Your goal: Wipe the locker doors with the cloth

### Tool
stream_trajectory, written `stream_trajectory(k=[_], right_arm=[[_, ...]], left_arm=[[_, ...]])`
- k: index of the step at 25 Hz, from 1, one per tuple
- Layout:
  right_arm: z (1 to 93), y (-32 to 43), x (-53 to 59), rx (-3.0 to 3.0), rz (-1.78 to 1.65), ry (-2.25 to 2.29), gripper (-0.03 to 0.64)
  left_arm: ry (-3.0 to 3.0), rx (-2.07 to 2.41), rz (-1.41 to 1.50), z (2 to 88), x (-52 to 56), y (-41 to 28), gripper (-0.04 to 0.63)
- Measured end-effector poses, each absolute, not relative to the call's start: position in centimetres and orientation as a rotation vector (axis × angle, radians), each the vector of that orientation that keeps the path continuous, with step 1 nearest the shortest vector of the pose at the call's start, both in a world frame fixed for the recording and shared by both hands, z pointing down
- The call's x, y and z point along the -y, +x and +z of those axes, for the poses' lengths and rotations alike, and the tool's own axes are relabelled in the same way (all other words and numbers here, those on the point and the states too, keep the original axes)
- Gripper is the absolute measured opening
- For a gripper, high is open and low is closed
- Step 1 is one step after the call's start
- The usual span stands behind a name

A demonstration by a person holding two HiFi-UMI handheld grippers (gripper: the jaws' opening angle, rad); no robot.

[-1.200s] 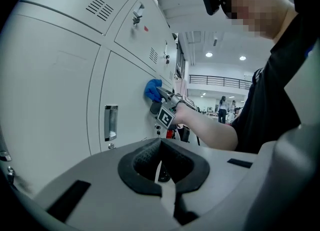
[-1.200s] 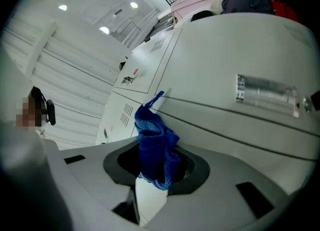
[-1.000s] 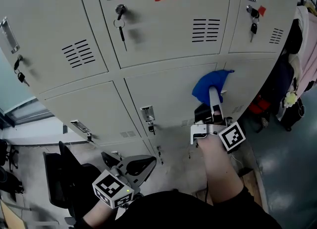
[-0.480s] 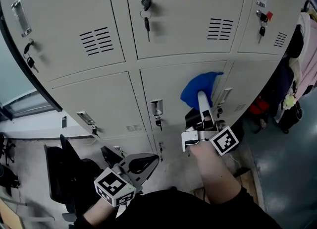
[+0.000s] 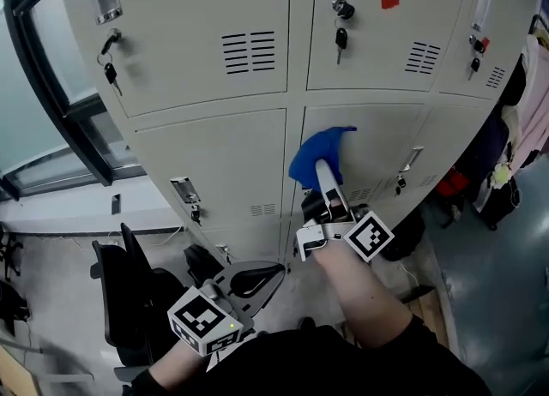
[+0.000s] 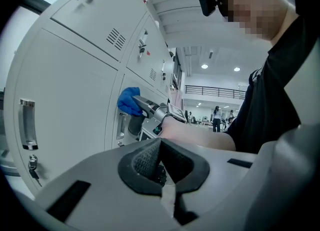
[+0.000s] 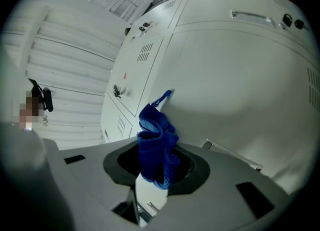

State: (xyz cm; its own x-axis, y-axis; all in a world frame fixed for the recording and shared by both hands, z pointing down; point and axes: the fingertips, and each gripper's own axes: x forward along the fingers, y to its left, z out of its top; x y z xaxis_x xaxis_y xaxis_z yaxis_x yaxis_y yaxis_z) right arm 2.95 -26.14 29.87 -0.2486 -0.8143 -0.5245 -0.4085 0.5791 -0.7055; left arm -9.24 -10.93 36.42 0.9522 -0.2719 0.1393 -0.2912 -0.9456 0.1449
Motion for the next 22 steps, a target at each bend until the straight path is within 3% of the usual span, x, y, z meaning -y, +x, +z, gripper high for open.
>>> stream_trajectory(k=[10, 22], right_arm=[[31.1, 5.2, 27.5, -1.866, -0.570, -1.001, 0.103], [32.2, 19.5, 26.5, -1.842, -0.553, -1.072, 0.103]], left_arm=[[2.933, 0.514, 0.169, 36.4, 10.6, -8.2, 0.008], [2.901, 0.527, 0.193, 37.2, 11.0, 2.4, 0.008]])
